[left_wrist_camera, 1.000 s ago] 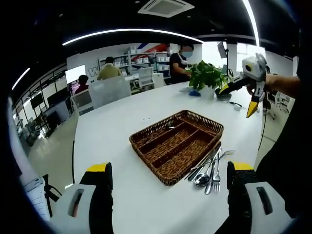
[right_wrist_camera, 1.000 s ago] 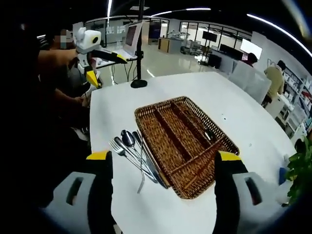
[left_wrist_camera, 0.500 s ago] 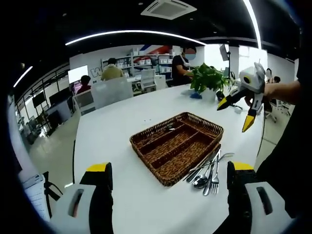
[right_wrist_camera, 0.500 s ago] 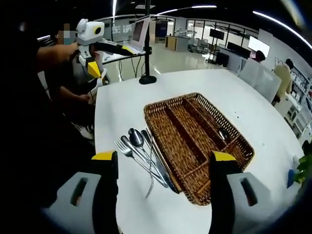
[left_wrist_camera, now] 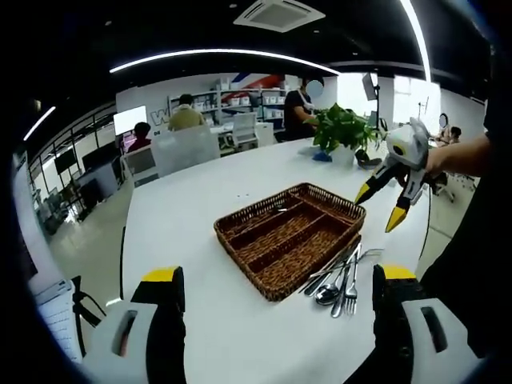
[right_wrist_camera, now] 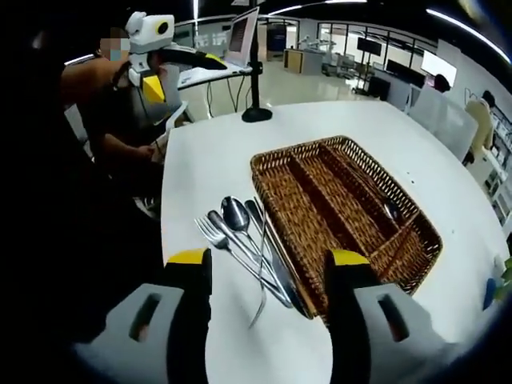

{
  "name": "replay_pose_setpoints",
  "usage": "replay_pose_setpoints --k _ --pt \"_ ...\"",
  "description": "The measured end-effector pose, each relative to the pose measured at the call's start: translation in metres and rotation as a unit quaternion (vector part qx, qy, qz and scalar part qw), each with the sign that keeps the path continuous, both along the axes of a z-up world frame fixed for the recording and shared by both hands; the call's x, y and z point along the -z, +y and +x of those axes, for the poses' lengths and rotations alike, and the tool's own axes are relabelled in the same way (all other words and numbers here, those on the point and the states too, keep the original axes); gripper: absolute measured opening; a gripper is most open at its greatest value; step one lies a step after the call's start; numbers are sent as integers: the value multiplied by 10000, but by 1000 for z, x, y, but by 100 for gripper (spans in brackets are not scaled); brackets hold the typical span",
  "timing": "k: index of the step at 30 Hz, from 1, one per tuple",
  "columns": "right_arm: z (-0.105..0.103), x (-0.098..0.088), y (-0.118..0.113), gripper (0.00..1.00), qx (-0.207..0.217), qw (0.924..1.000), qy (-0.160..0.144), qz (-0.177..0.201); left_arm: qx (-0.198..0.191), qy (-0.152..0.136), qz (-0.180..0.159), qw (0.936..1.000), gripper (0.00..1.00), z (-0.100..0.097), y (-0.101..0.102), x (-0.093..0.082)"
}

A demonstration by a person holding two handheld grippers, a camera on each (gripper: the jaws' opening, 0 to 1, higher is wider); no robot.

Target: Arrange the knives, forks, and spoons in their matching storage slots by inserting each utensil handle-first until every utensil is classified and aligned in the correct compartment

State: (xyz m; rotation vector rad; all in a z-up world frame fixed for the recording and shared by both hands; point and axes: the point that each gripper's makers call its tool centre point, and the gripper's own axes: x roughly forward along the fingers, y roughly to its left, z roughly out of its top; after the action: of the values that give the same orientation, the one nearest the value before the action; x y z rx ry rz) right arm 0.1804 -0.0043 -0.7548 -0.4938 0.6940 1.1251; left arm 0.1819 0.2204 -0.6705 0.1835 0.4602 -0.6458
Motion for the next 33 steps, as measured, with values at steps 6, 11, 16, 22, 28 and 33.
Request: replay_pose_setpoints --k 6,11,16,22,28,33 --pt "-3 11 6 55 -144 9998 82 -119 8 -10 43 10000 100 -2 2 3" --pt "1 31 7 52 -42 9994 218 -270 26 -2 1 10000 100 -4 1 6" --pt "-1 54 11 39 -115 9989 262 -360 31 -18 -27 10000 100 -4 1 7" --pt "-3 79 10 25 -177 9974 412 -564 27 -23 -50 10000 100 -7 0 8" --pt "0 85 10 20 -165 9966 490 -649 -12 -10 -51 10000 100 -11 3 8" --pt "0 90 11 17 -152 9956 600 -700 -51 -15 -50 10000 100 -13 6 8"
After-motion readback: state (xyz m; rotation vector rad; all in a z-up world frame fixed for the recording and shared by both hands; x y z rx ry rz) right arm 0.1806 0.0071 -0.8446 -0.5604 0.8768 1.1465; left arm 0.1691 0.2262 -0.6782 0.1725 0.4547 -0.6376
